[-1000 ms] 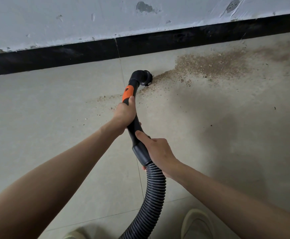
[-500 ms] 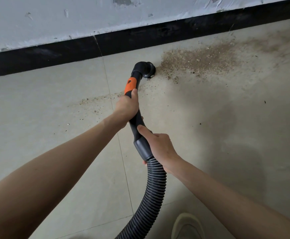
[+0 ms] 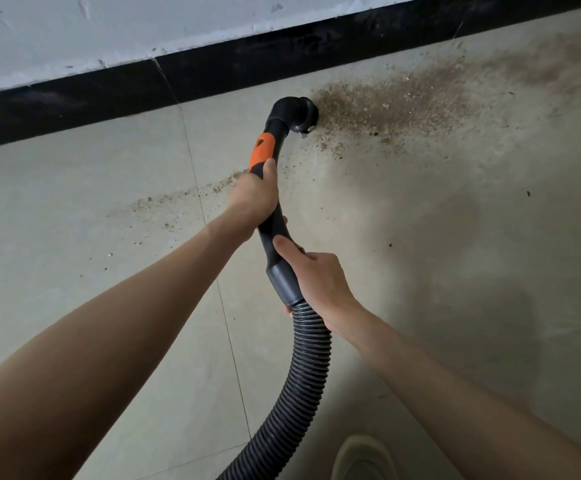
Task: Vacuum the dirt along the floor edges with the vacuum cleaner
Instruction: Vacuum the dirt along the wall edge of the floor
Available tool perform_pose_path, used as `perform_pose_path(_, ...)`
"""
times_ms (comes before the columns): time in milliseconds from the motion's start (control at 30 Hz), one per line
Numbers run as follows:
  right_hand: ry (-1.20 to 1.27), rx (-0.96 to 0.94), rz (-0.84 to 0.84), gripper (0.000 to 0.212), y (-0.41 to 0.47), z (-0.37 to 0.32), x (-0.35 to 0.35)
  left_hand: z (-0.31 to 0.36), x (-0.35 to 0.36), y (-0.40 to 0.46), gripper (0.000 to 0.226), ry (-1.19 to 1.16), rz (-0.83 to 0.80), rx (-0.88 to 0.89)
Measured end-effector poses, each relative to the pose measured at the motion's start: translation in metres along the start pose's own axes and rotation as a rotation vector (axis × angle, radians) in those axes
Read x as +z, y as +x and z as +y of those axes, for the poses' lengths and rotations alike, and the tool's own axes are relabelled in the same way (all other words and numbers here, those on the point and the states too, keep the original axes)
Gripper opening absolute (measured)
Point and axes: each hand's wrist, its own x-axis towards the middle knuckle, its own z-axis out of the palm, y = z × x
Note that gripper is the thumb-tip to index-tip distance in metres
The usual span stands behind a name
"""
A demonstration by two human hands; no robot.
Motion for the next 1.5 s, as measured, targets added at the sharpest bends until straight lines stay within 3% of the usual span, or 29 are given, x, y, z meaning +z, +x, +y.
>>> perform_pose_path(267,-0.037,-0.027,-0.028,0.046,0.002,0.003,0.014,-0.01,-0.014,-0.003,0.044,-0.054,0.017,-0.044)
perform_pose_path(600,-0.176,0.016,-0.253,0.051,-0.017,-0.009,0.06,-0.059,-0.08,-0.018,0.048,-0.197,0.153,-0.145)
perform_pose_path(900,-0.405,0.016,-0.42,0.056,-0.054,-0.025,0.122,-0.123,-0.158,-0.054,0.036,-0.561,0.275,-0.293)
perform_pose_path(1167,-0.552,0.006,-0.565,0.053,-0.089,-0.029,0.171,-0.172,-0.218,-0.082,0.045,-0.805,0.369,-0.347)
perform_pose_path(1367,-0.655,0.048,-0.636,0.051,-0.105,-0.02,0.184,-0.213,-0.219,-0.105,0.059,-0.902,0.41,-0.408)
perform_pose_path(1500,-0.735,0.04,-0.651,0.053,-0.113,-0.012,0.173,-0.22,-0.206,-0.122,0.044,-0.913,0.399,-0.43)
